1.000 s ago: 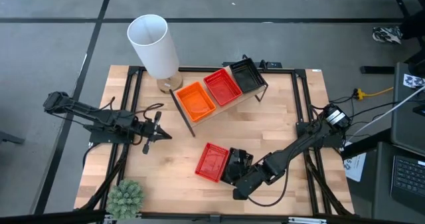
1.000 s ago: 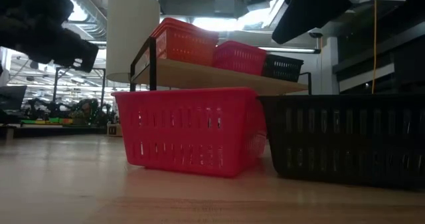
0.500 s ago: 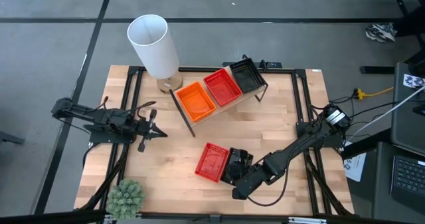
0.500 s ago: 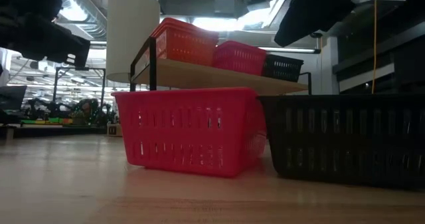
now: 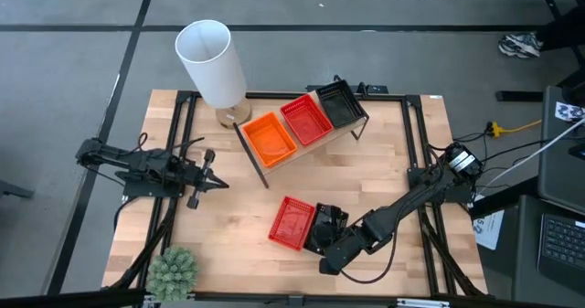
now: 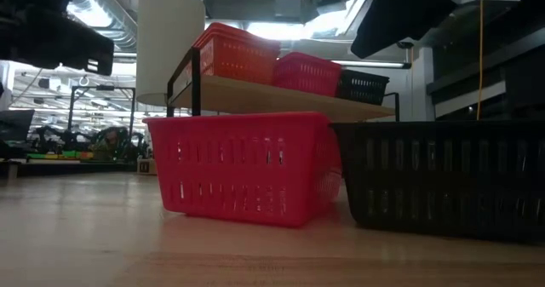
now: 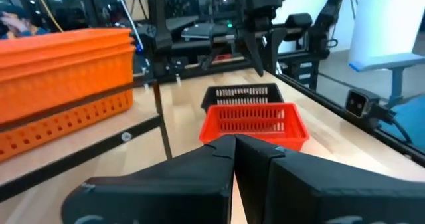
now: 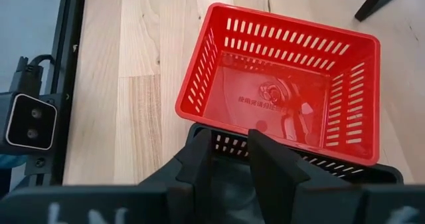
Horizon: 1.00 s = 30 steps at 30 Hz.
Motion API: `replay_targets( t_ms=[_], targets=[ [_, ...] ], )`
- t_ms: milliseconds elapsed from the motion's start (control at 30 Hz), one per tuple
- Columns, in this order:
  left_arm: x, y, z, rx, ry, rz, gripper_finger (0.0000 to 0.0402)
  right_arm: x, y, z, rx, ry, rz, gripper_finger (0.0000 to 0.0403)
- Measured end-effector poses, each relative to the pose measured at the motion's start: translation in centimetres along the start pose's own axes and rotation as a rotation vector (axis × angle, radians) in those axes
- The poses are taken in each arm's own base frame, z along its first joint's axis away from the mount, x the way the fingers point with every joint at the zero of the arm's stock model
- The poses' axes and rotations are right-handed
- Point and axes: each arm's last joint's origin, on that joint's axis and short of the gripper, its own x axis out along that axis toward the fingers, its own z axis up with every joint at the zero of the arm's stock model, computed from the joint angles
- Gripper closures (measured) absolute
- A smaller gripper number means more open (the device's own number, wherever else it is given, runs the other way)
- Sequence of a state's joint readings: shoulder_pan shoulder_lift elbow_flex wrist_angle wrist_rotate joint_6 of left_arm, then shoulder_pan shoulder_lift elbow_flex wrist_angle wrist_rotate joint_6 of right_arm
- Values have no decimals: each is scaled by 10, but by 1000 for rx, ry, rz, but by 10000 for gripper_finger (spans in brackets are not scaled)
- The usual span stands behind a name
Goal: Stack baskets on shelf by color
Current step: Stack the black basket on top of the other stacked black baskets on the shelf
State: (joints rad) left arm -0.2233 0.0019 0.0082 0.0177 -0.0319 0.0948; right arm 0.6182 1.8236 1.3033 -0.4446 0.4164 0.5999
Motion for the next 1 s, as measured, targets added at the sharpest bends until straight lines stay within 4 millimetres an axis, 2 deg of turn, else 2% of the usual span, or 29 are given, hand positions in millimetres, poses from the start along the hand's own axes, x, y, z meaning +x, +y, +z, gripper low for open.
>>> replay_targets(
  t_ms=[600,800,1000],
  targets=[
    [0,4,-1,-6,10,45,401,0,1,0,48,20,39,301],
    [0,4,-1,-6,10,45,401,1,-1,1,56,26,42,267],
    [0,4,-1,-5,11,45,401,0,5,-3,88,138,199,243]
  ],
)
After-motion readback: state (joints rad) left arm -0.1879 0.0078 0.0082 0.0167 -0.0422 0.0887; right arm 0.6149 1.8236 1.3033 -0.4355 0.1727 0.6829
